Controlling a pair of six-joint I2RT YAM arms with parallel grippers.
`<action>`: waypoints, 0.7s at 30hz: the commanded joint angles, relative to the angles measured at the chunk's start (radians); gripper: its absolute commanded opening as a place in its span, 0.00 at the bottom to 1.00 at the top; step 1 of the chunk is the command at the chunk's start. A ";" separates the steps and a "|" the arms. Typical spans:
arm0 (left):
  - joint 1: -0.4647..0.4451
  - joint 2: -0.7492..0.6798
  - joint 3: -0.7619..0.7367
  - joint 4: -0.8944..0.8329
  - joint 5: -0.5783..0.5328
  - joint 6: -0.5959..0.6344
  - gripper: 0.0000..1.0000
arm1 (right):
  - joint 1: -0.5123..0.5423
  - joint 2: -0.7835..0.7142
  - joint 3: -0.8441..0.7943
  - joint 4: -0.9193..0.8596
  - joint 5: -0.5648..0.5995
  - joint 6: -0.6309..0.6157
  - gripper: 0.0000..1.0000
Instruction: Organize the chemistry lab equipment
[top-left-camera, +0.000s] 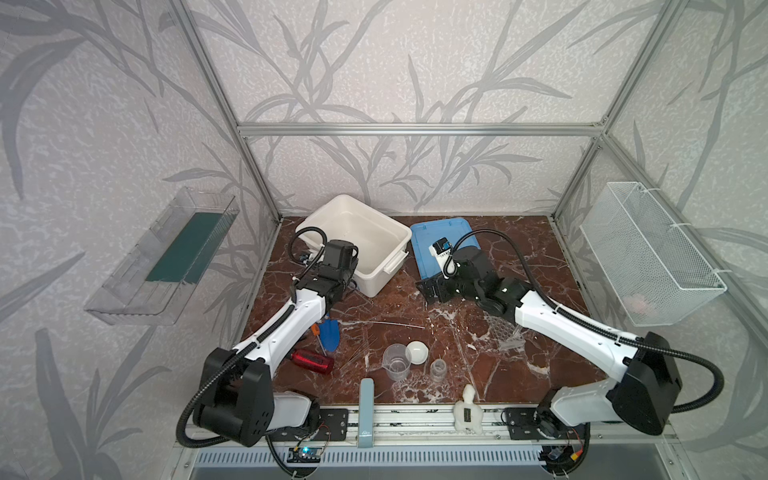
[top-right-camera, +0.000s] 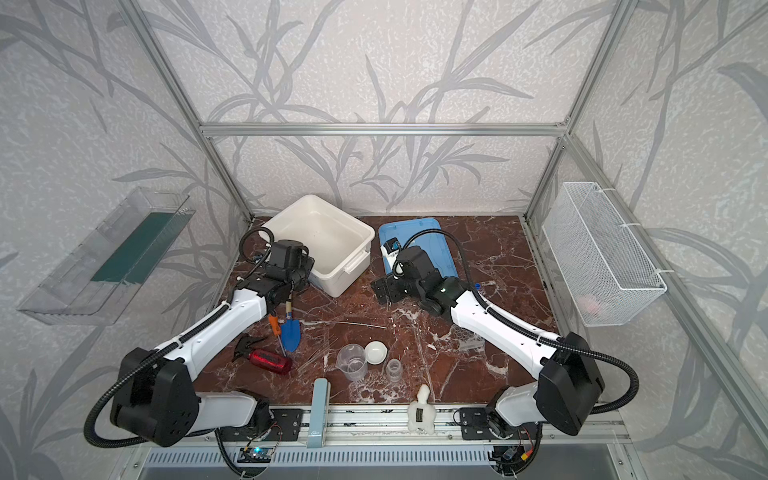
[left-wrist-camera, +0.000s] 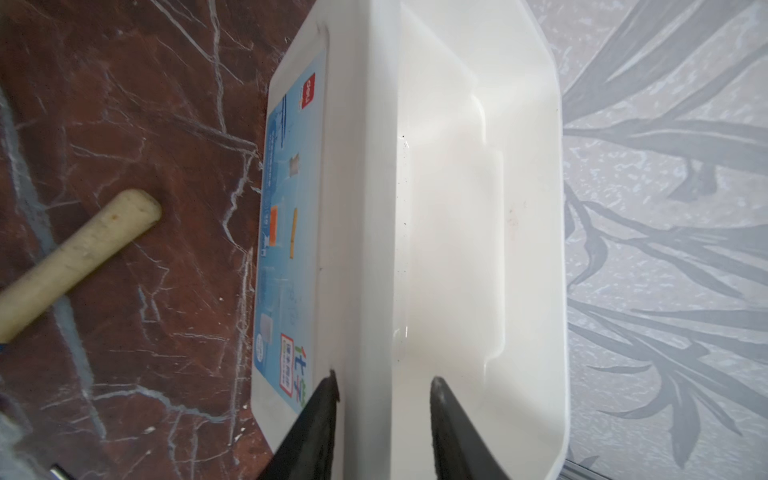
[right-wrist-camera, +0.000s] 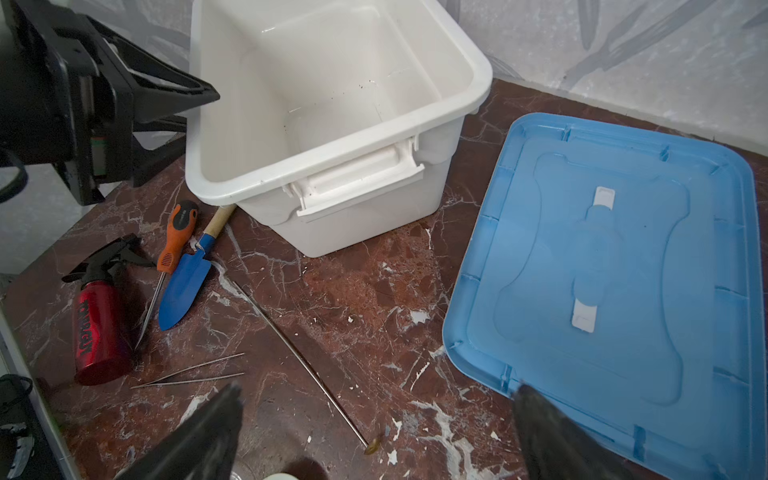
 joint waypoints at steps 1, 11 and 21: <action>-0.030 -0.031 -0.021 0.040 0.002 -0.028 0.48 | 0.006 0.002 -0.004 -0.001 0.015 0.000 0.99; -0.093 0.107 0.097 0.101 0.081 -0.009 0.52 | 0.006 0.005 -0.001 -0.008 0.022 -0.005 0.99; -0.109 0.242 0.230 0.055 0.158 0.034 0.59 | 0.006 -0.012 -0.004 -0.022 0.046 -0.022 0.99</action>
